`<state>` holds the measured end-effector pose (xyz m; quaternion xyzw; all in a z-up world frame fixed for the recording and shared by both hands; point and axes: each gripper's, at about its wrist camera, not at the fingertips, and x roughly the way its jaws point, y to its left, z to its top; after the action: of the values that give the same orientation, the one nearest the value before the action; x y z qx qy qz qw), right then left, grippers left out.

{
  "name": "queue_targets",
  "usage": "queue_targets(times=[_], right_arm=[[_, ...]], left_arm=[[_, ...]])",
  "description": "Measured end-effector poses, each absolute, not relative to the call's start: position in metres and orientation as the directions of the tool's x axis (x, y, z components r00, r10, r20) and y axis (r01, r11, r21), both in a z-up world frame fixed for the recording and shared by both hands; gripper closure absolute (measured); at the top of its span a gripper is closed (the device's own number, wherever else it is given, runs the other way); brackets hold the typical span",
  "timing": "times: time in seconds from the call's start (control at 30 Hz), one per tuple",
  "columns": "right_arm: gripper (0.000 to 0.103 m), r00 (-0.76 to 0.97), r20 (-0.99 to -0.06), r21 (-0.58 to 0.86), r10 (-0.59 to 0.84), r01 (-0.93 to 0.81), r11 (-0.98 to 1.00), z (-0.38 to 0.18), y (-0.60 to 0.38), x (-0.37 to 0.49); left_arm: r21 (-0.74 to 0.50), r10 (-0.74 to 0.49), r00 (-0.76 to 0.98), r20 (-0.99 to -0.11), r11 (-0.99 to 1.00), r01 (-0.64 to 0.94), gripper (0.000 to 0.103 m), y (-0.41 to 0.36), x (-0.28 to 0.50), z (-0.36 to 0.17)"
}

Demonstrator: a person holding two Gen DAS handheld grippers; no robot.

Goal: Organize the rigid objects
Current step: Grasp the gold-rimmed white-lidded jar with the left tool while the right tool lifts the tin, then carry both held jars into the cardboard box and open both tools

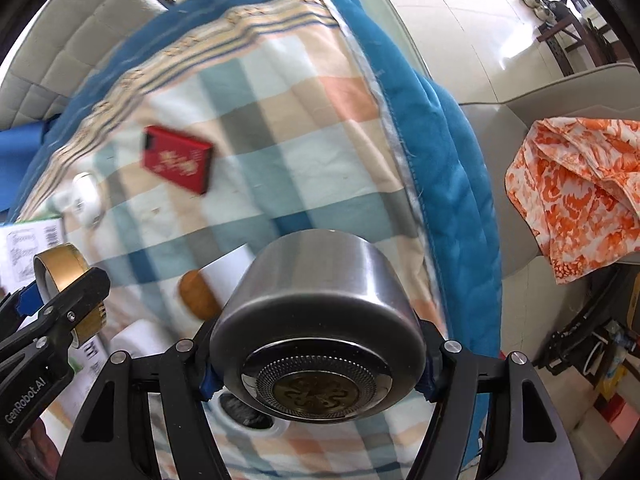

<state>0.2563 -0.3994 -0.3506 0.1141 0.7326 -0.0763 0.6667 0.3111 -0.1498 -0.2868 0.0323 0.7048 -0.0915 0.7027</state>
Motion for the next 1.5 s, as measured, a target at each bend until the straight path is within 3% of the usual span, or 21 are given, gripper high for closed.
queue_targets(times=[0.3, 0.6, 0.77, 0.93, 1.17, 1.5], right_arm=[[0.03, 0.0, -0.994, 0.104, 0.105, 0.174, 0.979, -0.281, -0.31, 0.245], [0.03, 0.049, -0.987, 0.154, 0.15, 0.079, 0.985, -0.247, -0.189, 0.246], [0.03, 0.057, -0.983, 0.177, 0.175, 0.025, 0.984, -0.243, -0.121, 0.259], [0.03, 0.043, -0.982, 0.186, 0.186, -0.013, 0.982, -0.259, -0.059, 0.283], [0.03, 0.004, -0.987, 0.159, 0.159, -0.033, 0.987, -0.306, -0.003, 0.32], [0.03, -0.059, -0.996, 0.072, 0.069, -0.052, 0.996, -0.377, 0.013, 0.356]], left_arm=[[-0.119, -0.127, 0.078, -0.989, 0.988, 0.099, 0.041, -0.063, 0.27, -0.22], [-0.101, -0.107, 0.147, -0.983, 0.994, 0.05, 0.041, -0.041, 0.269, -0.214], [-0.098, -0.1, 0.164, -0.981, 0.995, 0.021, 0.041, 0.008, 0.279, -0.216], [-0.116, -0.112, 0.149, -0.982, 0.993, -0.018, 0.041, 0.056, 0.304, -0.232], [-0.241, -0.239, 0.026, -0.971, 0.963, -0.117, 0.041, 0.118, 0.338, -0.296], [-0.299, -0.315, -0.103, -0.944, 0.943, -0.148, 0.041, 0.117, 0.364, -0.373]])
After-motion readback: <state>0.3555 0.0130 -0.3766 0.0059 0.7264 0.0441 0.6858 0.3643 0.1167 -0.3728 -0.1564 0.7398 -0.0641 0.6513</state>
